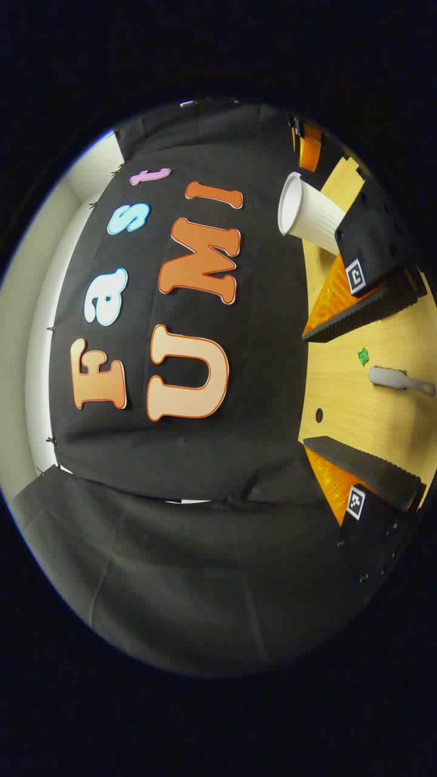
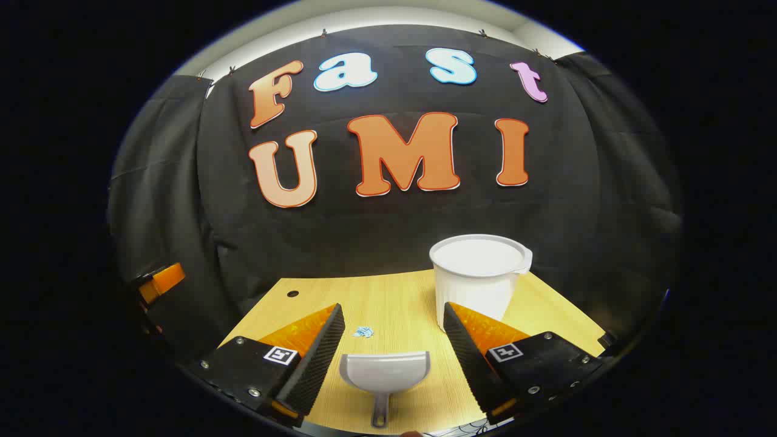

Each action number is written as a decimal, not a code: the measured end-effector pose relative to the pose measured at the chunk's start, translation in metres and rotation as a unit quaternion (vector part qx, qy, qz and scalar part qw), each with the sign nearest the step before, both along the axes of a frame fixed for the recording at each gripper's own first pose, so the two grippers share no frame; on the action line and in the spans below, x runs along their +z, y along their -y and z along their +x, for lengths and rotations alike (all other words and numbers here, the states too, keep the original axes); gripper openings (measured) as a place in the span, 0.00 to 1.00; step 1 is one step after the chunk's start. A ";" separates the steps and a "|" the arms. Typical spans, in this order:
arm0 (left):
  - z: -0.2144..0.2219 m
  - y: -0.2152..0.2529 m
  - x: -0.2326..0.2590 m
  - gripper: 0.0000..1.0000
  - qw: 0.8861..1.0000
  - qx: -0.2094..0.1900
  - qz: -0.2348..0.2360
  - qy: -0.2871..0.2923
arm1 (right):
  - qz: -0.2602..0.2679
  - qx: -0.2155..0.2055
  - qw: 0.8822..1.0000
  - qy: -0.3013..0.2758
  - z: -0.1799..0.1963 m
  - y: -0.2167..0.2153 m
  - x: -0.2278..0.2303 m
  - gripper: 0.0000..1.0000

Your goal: Pick up the small broom and dustpan from the desktop, sweep the trash into the dustpan with the broom, and then empty the trash into the garbage bin.

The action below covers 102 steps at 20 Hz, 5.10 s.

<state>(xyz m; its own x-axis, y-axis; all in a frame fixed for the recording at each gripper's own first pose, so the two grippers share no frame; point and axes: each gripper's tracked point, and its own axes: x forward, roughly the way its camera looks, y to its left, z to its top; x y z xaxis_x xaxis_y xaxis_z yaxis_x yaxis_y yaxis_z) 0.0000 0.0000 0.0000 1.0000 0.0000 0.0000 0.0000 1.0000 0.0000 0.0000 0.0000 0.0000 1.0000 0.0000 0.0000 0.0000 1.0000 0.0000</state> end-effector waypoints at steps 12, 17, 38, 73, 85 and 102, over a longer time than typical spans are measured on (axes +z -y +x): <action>0.037 0.019 0.002 0.99 1.000 0.018 0.005 0.006 | -0.018 0.045 0.999 -0.010 0.057 -0.009 0.007 0.98; 0.053 0.024 0.011 0.99 1.000 0.014 0.019 0.012 | -0.025 0.046 0.999 -0.005 0.064 -0.015 0.013 0.98; 0.092 -0.014 -0.022 0.99 0.999 -0.014 0.046 -0.022 | -0.067 -0.003 0.957 -0.281 0.039 -0.026 -0.140 0.99; 0.118 -0.024 -0.102 0.99 0.990 -0.020 0.062 -0.122 | -0.041 -0.027 0.835 -0.548 0.038 -0.013 -0.296 0.31; 0.114 0.043 -0.192 0.99 0.958 -0.068 0.077 -0.269 | -0.050 -0.009 0.832 -0.553 0.040 -0.012 -0.295 0.27; 0.038 0.025 -0.341 1.00 0.849 -0.072 0.081 -0.517 | -0.049 0.002 0.822 -0.567 0.040 -0.013 -0.295 0.27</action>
<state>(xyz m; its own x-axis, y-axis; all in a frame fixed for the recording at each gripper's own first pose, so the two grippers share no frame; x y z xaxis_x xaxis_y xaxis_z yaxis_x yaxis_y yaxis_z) 0.0376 -0.0255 -0.3406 0.4542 -0.0376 -0.8901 0.2056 0.9766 0.0637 0.0397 0.0127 -0.2950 0.3578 -0.0527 -0.9323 -0.0583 0.9952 -0.0787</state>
